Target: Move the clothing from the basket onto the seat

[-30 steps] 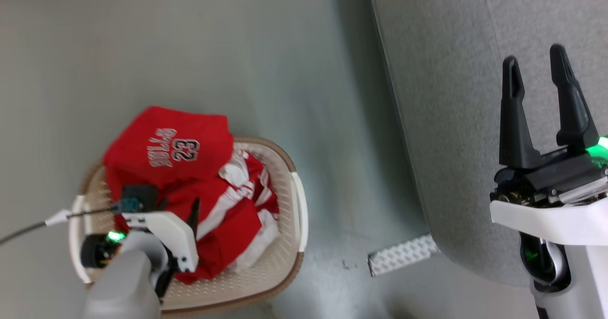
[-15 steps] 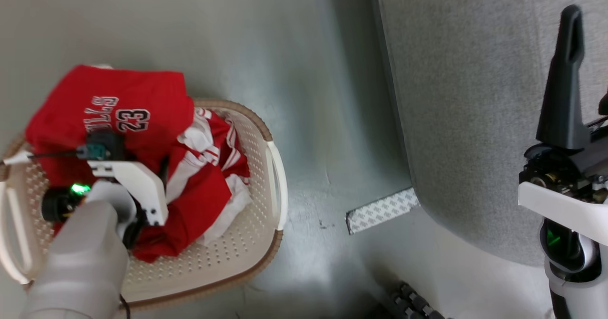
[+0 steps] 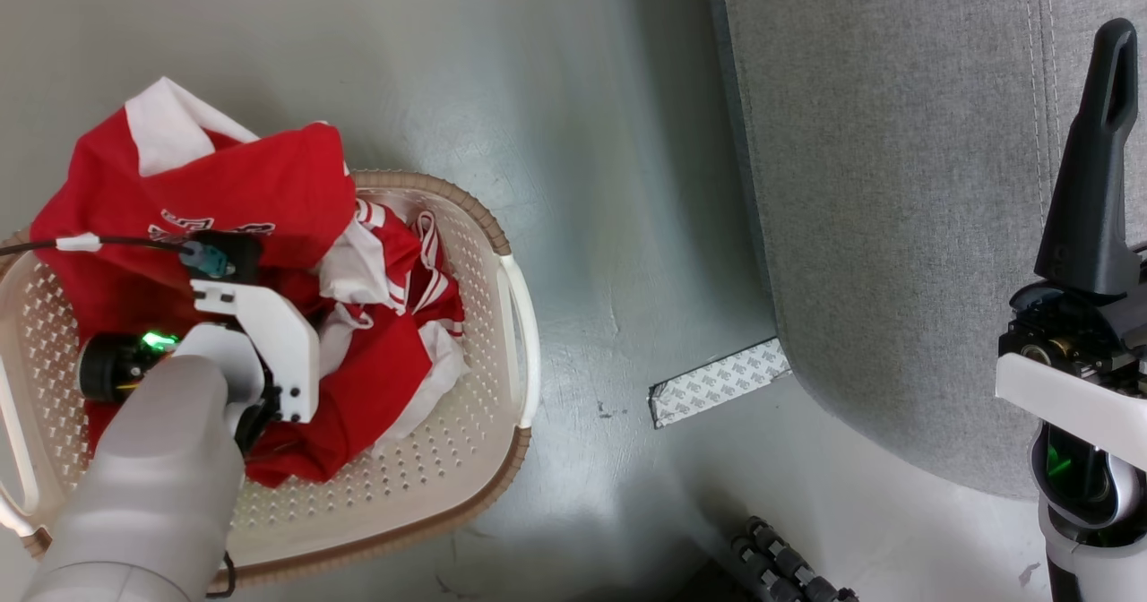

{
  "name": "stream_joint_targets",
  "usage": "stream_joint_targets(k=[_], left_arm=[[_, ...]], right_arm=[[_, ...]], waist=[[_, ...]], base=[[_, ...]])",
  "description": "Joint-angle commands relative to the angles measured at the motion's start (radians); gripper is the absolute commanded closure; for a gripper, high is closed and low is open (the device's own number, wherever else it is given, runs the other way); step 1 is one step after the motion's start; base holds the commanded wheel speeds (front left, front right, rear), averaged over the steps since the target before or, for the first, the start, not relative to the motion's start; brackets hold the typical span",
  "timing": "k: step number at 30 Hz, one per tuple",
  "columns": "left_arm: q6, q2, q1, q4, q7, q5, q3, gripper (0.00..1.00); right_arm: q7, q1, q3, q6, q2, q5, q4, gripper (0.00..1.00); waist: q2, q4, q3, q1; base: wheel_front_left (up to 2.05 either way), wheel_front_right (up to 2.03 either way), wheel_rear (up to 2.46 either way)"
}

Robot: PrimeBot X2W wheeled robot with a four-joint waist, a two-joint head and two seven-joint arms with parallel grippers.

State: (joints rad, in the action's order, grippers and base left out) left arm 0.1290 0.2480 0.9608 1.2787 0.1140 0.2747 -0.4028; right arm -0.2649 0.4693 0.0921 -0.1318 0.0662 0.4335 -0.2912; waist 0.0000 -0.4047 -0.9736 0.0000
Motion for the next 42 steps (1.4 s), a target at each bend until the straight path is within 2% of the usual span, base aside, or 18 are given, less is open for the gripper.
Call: stream_joint_targets(k=[1, 7, 11, 24, 35, 42], left_arm=[[0.002, 0.008, -0.003, 0.011, 0.011, 0.012, -0.006, 1.00], [0.002, 0.011, 0.000, 0.000, -0.038, 0.038, -0.020, 1.00], [0.002, 0.003, -0.037, 0.002, -0.074, 0.076, -0.015, 1.00], [0.002, -0.115, -0.206, -0.054, -0.179, 0.201, -0.092, 1.00], [0.002, -0.146, -0.345, -0.148, -0.267, 0.310, -0.222, 1.00], [0.002, -0.135, -0.409, -0.231, -0.328, 0.373, -0.318, 1.00]], right_arm=[[0.001, -0.005, -0.002, 0.002, -0.002, -0.003, -0.001, 0.00], [0.001, 0.010, -0.002, 0.002, -0.005, -0.012, 0.010, 0.00], [0.001, 0.030, 0.011, 0.002, -0.007, -0.018, 0.030, 0.00], [0.001, -0.036, -0.001, 0.002, 0.054, -0.025, 0.108, 0.00], [0.001, -0.098, 0.016, 0.002, 0.095, -0.010, 0.168, 0.00], [0.001, -0.154, 0.024, 0.002, 0.118, 0.001, 0.201, 0.00]], waist=[[0.0000, 0.000, 0.001, 0.0000], [0.0000, -0.003, 0.012, 0.0000], [0.0000, -0.010, 0.064, 0.0000], [0.0000, 0.091, 0.395, 0.0000], [0.0000, 0.179, 0.632, 0.0000], [0.0000, 0.239, 0.771, 0.0000]], base=[[0.00, 0.00, 0.00], [0.00, 0.00, 0.00], [0.00, 0.00, 0.00], [0.00, 0.00, 0.00], [0.00, 0.00, 0.00], [0.00, 0.00, 0.00]])
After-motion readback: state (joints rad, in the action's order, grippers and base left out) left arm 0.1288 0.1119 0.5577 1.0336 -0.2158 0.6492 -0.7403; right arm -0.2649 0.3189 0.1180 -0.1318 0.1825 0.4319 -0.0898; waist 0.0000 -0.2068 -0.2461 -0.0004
